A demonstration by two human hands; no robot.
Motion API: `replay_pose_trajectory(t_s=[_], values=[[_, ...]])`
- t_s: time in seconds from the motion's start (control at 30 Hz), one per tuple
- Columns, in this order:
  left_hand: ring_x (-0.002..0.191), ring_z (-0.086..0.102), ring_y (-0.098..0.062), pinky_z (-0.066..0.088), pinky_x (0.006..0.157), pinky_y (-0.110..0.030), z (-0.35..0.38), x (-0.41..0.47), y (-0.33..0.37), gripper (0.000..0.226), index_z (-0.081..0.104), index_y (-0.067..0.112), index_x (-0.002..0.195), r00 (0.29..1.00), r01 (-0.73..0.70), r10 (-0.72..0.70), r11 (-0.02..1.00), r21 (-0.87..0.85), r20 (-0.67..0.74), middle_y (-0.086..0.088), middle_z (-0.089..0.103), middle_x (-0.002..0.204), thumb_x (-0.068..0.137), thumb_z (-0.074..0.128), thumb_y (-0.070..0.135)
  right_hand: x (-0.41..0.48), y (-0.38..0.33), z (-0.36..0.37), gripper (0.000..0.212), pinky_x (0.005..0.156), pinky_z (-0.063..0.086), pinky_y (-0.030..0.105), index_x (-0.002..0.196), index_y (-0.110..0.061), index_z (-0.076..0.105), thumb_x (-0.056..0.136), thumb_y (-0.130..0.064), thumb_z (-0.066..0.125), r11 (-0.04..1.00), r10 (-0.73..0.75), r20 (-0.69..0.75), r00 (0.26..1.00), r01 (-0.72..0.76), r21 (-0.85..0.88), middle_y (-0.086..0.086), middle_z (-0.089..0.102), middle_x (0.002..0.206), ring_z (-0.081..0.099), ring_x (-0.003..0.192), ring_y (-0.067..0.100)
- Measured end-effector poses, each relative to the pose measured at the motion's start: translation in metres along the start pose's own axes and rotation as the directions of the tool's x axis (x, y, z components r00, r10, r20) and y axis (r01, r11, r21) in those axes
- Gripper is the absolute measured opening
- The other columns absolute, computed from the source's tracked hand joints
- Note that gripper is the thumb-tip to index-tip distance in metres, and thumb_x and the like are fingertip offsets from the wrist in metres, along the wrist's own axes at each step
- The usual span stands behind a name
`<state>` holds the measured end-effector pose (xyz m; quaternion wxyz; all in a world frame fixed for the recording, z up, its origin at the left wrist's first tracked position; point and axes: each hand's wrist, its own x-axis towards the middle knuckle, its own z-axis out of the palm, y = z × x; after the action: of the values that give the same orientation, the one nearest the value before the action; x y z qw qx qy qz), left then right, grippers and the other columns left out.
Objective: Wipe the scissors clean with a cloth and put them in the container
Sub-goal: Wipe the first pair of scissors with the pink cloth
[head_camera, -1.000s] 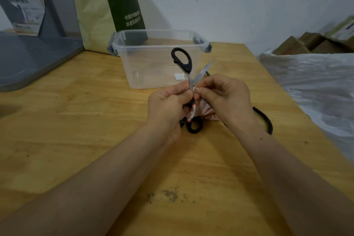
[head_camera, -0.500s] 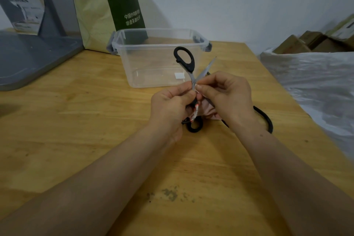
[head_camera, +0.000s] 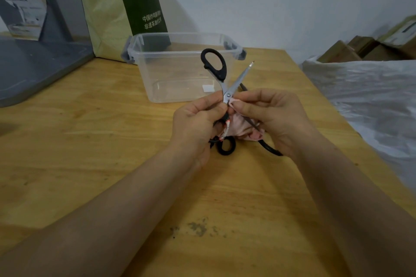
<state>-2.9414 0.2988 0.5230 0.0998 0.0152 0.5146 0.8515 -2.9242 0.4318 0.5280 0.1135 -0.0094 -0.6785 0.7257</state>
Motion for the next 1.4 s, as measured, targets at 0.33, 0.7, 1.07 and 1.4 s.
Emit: replay_pose_trajectory(t_s=[0.33,0.7,1.07,1.4], values=[[0.076,0.065,-0.019,0.053,0.083,-0.033,0.000,0.003,-0.002,0.018,0.066,0.011,0.091,0.998,0.062,-0.062,0.998,-0.019,0.009,-0.010,0.072,0.075,0.087,0.058,-0.004,0.006,0.007,0.016,0.006,0.059,0.058,0.028,0.079,-0.012,0.066,0.083,-0.009,0.070,0.988,-0.094,-0.199,0.975,0.068,-0.136,-0.002,0.071,0.066,0.070,0.065,0.012],[0.084,0.069,-0.019,0.059,0.072,-0.026,0.001,0.001,-0.005,0.021,0.068,0.011,0.089,0.999,0.033,-0.034,0.999,0.029,0.035,-0.012,0.072,0.094,0.086,0.058,-0.007,-0.002,0.000,0.009,0.013,0.045,0.052,0.022,0.076,-0.008,0.064,0.074,-0.008,0.077,0.996,-0.005,-0.153,0.988,-0.009,-0.089,0.004,0.071,0.064,0.069,0.057,0.014],[0.075,0.066,-0.020,0.056,0.076,-0.029,-0.001,0.006,-0.001,0.020,0.066,-0.001,0.102,0.998,0.056,-0.057,0.998,-0.024,-0.014,-0.014,0.070,0.086,0.085,0.057,-0.009,-0.002,-0.003,0.000,0.030,0.049,0.054,0.034,0.084,-0.004,0.072,0.063,-0.025,0.075,0.995,0.097,-0.078,0.992,-0.096,0.019,0.015,0.072,0.079,0.066,0.065,0.027],[0.060,0.064,-0.016,0.056,0.061,-0.028,-0.003,0.005,-0.001,0.003,0.070,0.003,0.084,0.998,0.057,-0.056,0.998,0.010,-0.029,-0.010,0.068,0.069,0.082,0.067,0.002,0.004,0.004,0.014,0.011,0.063,0.059,0.028,0.079,-0.014,0.066,0.083,-0.004,0.068,0.987,-0.022,-0.126,0.992,0.001,-0.162,-0.001,0.071,0.067,0.070,0.067,0.013]])
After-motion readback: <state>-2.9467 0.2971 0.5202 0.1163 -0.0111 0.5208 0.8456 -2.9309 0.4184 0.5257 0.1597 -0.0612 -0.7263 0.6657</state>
